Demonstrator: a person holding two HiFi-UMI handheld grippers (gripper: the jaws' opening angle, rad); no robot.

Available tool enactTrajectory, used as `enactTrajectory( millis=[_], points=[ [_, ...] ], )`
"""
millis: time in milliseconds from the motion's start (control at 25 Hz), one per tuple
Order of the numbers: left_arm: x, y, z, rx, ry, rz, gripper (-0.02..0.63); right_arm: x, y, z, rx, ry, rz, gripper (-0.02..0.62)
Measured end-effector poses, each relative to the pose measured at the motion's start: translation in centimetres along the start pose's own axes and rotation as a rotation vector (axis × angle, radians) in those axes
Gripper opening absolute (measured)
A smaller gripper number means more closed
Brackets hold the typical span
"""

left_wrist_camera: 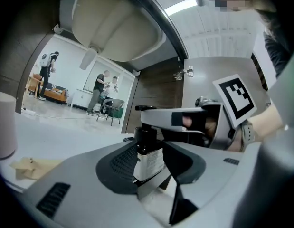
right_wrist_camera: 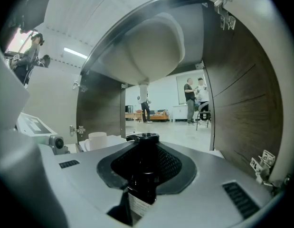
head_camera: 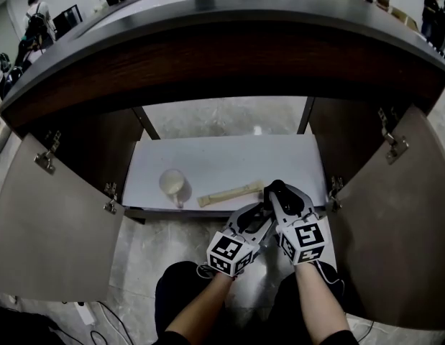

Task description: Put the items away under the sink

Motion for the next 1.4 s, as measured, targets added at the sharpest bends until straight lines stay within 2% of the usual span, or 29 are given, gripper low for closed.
enactTrajectory(
  millis=[160, 240, 280, 400, 480, 760, 960, 1120, 1240, 1400],
  points=[
    [0.3, 0.4, 0.1, -0.001, -0.02, 0.039, 0.136, -0.2, -0.2, -0.4, -0.009, 0.004, 0.004, 0.095],
    [0.4, 0.3, 0.1, -0.017, -0.016, 0.045, 0.06, -0.6, -0.1, -0.6, -0.001, 0.012, 0.023, 0.095],
    [0.2, 0.0, 0.0, -0.033, -0.002, 0.036, 0.044, -0.8, 0.0, -0.6, 0.004, 0.013, 0.031, 0.095],
    [-0.9, -1.2, -0.7, -0.081, 0.066, -0.038, 0.04, -1.1, -0.3, -0.5, 0.009, 0.008, 0.041, 0.095],
    [-1.7, -1.4, -1.3, -0.082, 0.099, -0.069, 0.035, -1.2, -0.5, -0.5, 0.012, 0.007, 0.035, 0.095],
    [-2.8, -0.7, -3.1, -0.034, 0.111, -0.01, 0.011, -1.9, -1.3, -0.2, -0.001, 0.043, -0.018, 0.097],
    [-3.4, -1.0, -3.7, -0.03, 0.138, -0.043, 0.009, -2.1, -0.9, 0.1, -0.005, 0.132, 0.055, 0.097],
    [-3.5, -0.2, -3.7, -0.006, 0.121, -0.001, 0.009, -2.2, -0.5, 0.9, 0.0, 0.171, 0.174, 0.097],
    [-3.3, 1.2, -3.8, 0.052, 0.083, 0.092, 0.009, -2.1, -0.2, 1.6, 0.014, 0.183, 0.249, 0.097],
    [-3.0, 2.0, -4.3, 0.102, 0.034, 0.161, 0.009, -1.8, 0.1, 2.7, 0.023, 0.183, 0.24, 0.096]
  ],
)
Point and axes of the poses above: the fingertips, and each gripper's own axes: z backward along the fingers, y to its left, x out of its top, the point moved 2 cm from there along z, backward along the fingers, and after that the axes turned 14 degrees about z, right-handed, at the moved point
